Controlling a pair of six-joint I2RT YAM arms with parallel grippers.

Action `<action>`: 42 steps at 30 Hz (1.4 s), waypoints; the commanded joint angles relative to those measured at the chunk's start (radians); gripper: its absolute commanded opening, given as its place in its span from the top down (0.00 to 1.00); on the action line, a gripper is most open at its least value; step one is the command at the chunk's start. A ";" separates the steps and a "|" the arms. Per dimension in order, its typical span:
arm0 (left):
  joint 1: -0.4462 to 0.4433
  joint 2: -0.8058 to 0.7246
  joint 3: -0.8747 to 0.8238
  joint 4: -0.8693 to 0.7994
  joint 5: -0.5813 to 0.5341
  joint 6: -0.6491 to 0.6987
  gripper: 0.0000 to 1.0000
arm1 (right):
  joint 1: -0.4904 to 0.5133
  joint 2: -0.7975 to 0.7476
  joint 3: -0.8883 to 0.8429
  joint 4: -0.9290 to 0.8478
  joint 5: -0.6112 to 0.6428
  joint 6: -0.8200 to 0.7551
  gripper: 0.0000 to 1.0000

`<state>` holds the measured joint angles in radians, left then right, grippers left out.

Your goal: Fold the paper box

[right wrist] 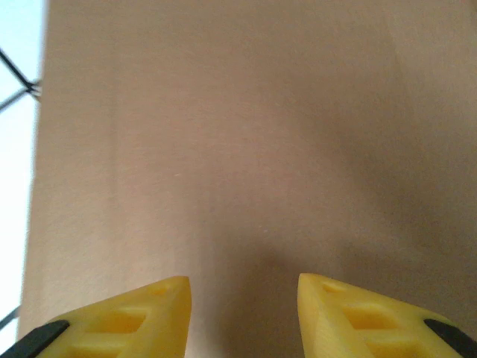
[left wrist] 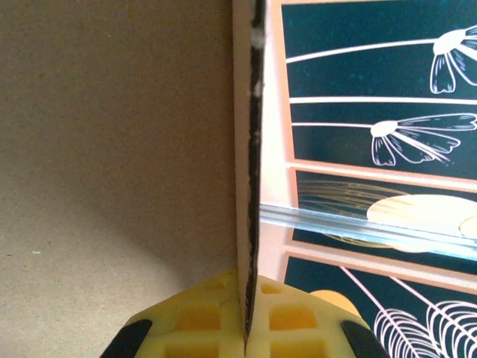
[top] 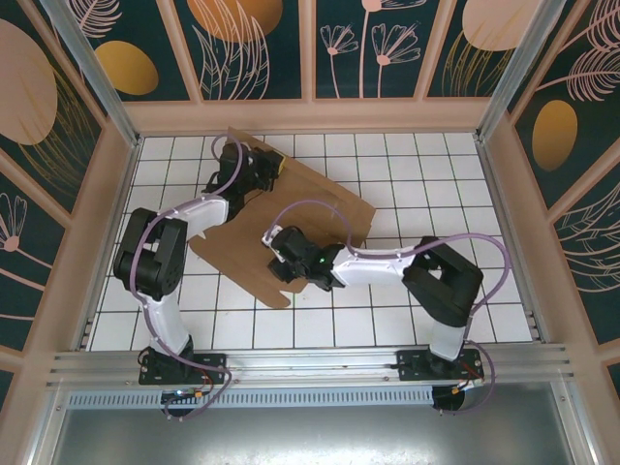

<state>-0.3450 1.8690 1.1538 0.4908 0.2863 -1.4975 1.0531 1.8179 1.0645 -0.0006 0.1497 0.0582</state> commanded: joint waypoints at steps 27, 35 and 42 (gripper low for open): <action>0.000 -0.172 -0.346 0.411 -0.237 0.039 1.00 | -0.025 -0.019 -0.042 -0.089 -0.229 0.015 0.85; 0.000 -0.208 -0.357 0.357 -0.280 0.057 1.00 | -0.068 0.100 -0.015 -0.196 -0.152 0.066 1.00; -0.001 -0.286 -0.410 0.299 -0.360 0.087 1.00 | -0.210 0.082 -0.042 -0.304 -0.043 0.092 1.00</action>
<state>-0.3492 1.6306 0.7639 0.7883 -0.0216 -1.4578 0.9260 1.8744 1.0595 -0.1177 -0.0200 0.1181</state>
